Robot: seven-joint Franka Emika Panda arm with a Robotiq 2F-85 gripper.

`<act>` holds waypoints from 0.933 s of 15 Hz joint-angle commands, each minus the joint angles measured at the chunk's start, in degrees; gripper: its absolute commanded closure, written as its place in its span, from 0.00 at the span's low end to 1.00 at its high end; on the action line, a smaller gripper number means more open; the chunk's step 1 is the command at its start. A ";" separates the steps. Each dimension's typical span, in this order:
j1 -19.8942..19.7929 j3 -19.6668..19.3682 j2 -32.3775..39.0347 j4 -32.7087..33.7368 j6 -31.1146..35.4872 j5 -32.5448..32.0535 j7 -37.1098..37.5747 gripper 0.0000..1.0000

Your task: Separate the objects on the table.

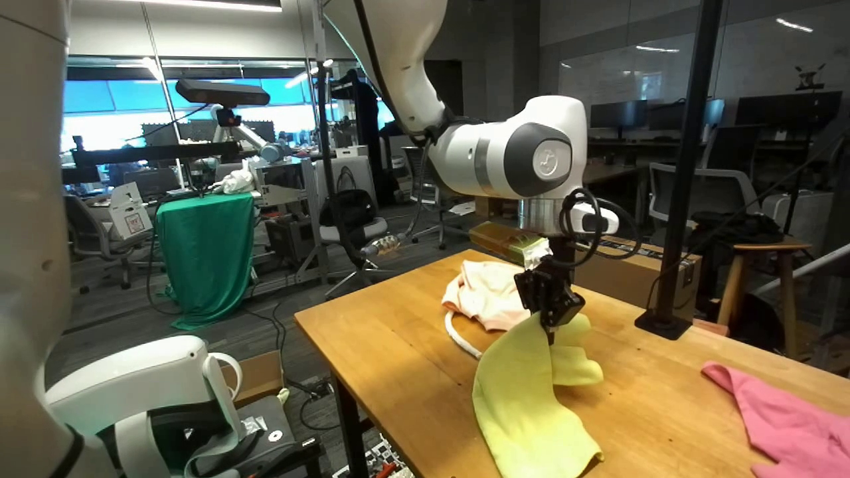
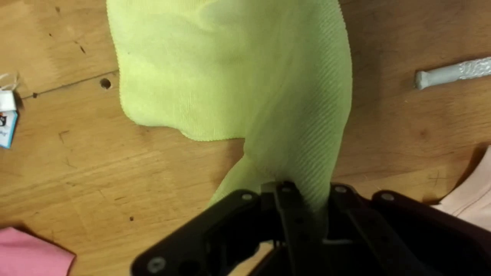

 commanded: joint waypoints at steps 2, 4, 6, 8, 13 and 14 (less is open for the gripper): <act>0.89 -1.35 -5.64 -6.94 2.69 -1.12 5.49 0.86; 0.62 -1.56 -6.94 -8.87 3.58 -0.99 7.01 0.86; 0.44 -1.89 -8.05 -10.63 4.41 -0.92 8.73 0.87; 0.31 -2.28 -9.21 -12.52 5.52 -0.97 10.74 0.86; -0.12 -3.15 -10.88 -15.92 7.69 -0.60 15.47 0.86; -0.21 -3.32 -11.37 -16.63 7.73 -0.51 16.36 0.86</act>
